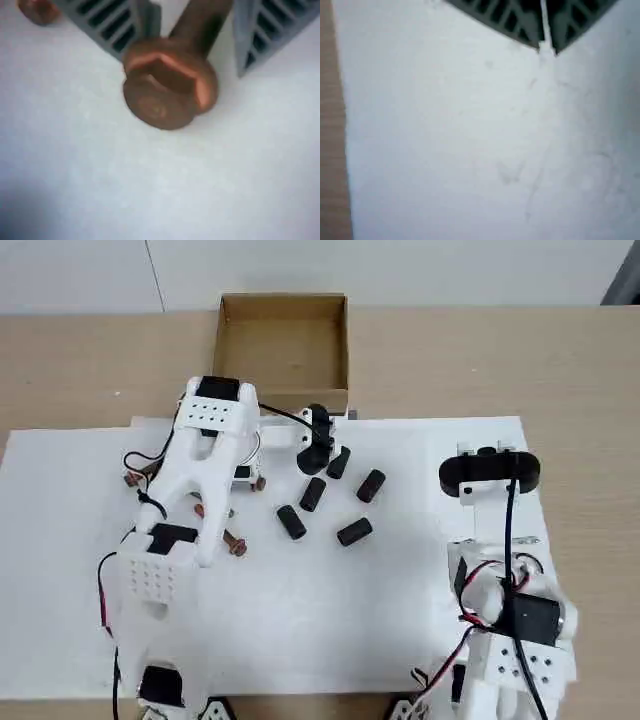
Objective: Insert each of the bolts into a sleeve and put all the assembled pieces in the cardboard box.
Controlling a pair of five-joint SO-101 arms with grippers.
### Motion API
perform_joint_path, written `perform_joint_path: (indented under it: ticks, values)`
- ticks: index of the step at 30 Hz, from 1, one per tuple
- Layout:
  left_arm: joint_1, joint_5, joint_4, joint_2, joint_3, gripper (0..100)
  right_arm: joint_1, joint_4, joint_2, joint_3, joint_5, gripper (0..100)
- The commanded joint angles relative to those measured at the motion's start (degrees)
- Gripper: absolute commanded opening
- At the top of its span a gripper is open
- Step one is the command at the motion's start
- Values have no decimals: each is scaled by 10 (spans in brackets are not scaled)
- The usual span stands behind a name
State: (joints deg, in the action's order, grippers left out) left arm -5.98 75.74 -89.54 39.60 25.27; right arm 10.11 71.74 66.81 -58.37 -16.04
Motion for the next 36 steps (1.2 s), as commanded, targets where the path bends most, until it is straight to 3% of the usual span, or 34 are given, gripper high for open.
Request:
perform_joint_path:
  ticks: [1,6,14,19,24,36]
  values:
    - [-1,52,13,3,17,96,5,-1,1,12,-5,4]
    - [-4,52,13,4,16,3,4,-1,1,12,-5,4]
    - [-7,47,2,-8,23,6,4,1,1,12,-5,4]
    - [-15,27,-105,-51,101,6,4,3,1,13,-5,4]
    - [-30,-97,-108,-94,168,6,4,4,1,14,-10,4]
    - [-87,-552,-108,-229,225,6,0,58,-4,124,-32,4]
